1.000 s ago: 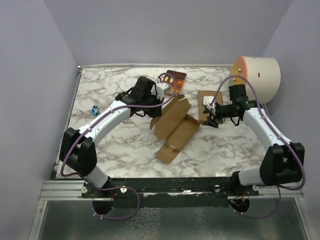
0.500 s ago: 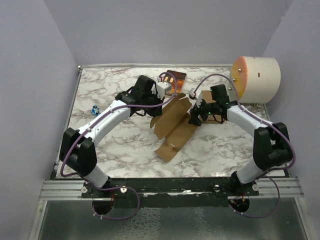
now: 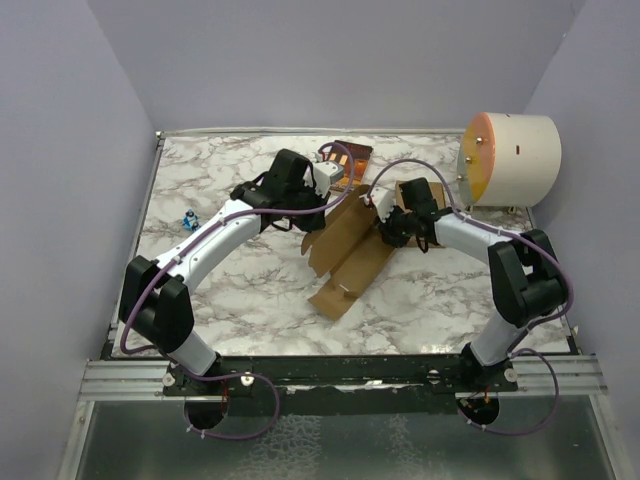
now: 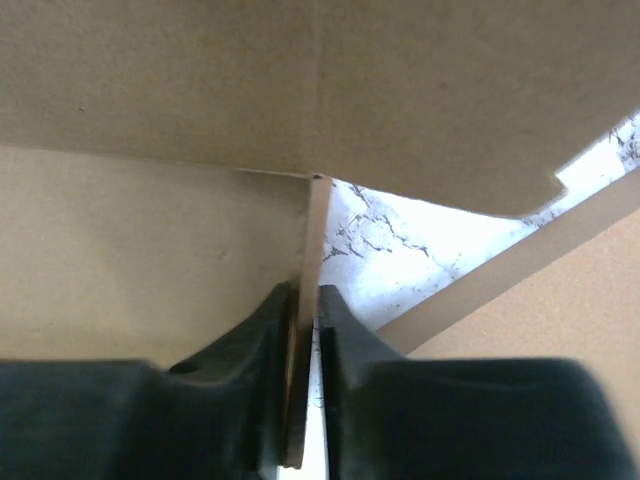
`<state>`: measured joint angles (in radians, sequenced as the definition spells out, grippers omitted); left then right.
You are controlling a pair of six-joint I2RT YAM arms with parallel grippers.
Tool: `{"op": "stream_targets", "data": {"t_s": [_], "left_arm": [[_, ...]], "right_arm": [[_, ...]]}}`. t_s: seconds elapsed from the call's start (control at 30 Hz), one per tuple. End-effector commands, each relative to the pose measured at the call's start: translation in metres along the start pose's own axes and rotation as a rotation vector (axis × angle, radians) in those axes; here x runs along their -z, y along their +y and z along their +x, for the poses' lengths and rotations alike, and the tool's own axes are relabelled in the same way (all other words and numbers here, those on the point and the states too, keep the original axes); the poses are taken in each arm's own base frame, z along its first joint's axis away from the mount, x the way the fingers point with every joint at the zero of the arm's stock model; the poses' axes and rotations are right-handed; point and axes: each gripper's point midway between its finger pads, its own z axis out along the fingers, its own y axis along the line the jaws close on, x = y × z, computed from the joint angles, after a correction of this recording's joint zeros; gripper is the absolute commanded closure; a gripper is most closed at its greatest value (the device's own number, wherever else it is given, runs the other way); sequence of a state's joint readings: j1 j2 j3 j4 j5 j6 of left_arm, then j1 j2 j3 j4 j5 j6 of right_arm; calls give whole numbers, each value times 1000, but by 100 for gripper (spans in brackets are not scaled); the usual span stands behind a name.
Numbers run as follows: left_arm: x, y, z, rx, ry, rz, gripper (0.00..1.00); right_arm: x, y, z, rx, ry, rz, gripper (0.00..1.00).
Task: Fold the paper box
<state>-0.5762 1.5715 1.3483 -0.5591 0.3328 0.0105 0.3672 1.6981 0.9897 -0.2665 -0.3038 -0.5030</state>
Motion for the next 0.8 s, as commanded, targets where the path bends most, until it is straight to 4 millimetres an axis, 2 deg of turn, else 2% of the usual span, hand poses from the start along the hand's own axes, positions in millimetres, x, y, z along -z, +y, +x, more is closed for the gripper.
{"op": "stream_targets", "data": {"t_s": [0.0,0.07,0.3,0.33,0.43,0.5,0.67,0.77], "left_arm": [[2,-7,-11,-11,-31,29,100],[3,-7,-12,-10,-33,27,100],[3,-5,-12,-5,-38,15,100],[3,-4,-12,-6,-36,12,100],[3,-2,-10,-18,-29,2,100],[4,-1,-9,-30,-25,-5,100],[8,8,-6,-91,-15,-46,100],[11,11,-7,-133,-15,-63,100]], "right_arm": [[-7,-7,2,32,14,70,95],[-9,-5,3,34,18,77,99],[-10,4,0,33,21,61,99],[-9,6,-2,30,17,52,97],[-1,8,-13,24,-17,47,71],[7,10,-22,30,-50,35,60],[35,23,-41,61,-137,-35,38],[55,29,-48,76,-199,-82,31]]}}
